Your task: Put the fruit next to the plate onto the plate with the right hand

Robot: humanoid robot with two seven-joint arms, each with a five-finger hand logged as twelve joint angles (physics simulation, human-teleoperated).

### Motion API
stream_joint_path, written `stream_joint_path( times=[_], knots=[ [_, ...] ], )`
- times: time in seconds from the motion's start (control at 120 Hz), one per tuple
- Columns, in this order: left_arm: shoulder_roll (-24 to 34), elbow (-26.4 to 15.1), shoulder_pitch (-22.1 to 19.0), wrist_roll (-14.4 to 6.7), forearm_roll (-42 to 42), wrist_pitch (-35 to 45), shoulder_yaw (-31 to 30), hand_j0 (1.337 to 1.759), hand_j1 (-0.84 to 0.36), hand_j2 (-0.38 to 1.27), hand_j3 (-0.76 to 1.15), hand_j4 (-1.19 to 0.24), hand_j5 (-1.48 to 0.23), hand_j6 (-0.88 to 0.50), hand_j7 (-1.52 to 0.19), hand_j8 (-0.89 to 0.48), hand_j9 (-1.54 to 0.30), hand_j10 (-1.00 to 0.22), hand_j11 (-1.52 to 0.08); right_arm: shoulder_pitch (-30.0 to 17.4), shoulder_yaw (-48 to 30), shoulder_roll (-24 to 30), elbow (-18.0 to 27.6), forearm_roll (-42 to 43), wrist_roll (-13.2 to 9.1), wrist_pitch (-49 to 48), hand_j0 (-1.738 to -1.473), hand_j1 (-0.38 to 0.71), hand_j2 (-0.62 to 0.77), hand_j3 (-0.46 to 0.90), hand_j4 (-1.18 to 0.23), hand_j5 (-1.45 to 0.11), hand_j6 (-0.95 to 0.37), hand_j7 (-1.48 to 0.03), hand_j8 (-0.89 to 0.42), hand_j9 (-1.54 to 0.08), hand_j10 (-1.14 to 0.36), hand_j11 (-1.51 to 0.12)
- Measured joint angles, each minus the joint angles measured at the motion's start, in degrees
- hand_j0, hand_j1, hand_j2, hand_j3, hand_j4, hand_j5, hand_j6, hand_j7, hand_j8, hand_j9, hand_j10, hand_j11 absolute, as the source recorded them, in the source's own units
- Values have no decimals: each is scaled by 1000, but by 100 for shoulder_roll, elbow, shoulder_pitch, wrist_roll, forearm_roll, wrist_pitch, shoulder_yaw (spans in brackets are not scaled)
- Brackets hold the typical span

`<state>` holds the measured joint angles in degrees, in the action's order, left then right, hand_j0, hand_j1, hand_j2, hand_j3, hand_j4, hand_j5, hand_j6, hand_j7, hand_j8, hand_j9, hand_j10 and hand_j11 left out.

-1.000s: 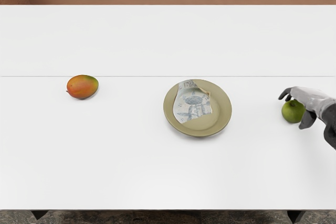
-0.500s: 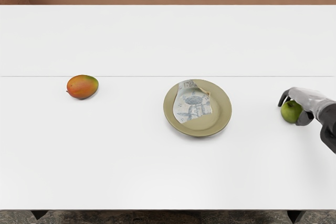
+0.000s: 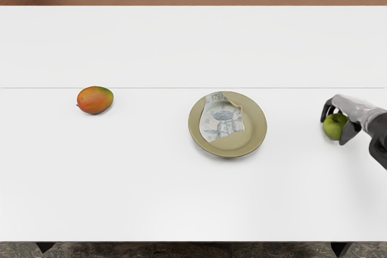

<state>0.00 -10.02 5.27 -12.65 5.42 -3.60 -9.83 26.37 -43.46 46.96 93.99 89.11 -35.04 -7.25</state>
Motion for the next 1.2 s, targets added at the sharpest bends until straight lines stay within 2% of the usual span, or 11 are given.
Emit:
stream_joint_path(
  times=[0.475,0.958,1.2],
  knots=[
    [0,0,0,0,1,0,0,1658,349,0,0,0,0,0,0,0,0,0,0,575,-32,-292,29,-257,1,-73,-1651,225,299,1,-566,-1049,-335,-987,-346,-1039,-580,-1047],
    [0,0,0,0,0,0,0,1658,349,0,0,0,0,0,0,0,0,0,0,673,97,-714,71,-247,2,-116,-1652,224,300,1,-577,-1025,-346,-964,-357,-1017,-588,-1030],
    [0,0,0,0,-3,0,-1,1658,349,0,0,0,0,0,0,0,0,0,0,876,106,-909,88,-246,2,-118,-1652,226,304,1,-576,-1023,-346,-961,-357,-1014,-586,-1027]
  ],
)
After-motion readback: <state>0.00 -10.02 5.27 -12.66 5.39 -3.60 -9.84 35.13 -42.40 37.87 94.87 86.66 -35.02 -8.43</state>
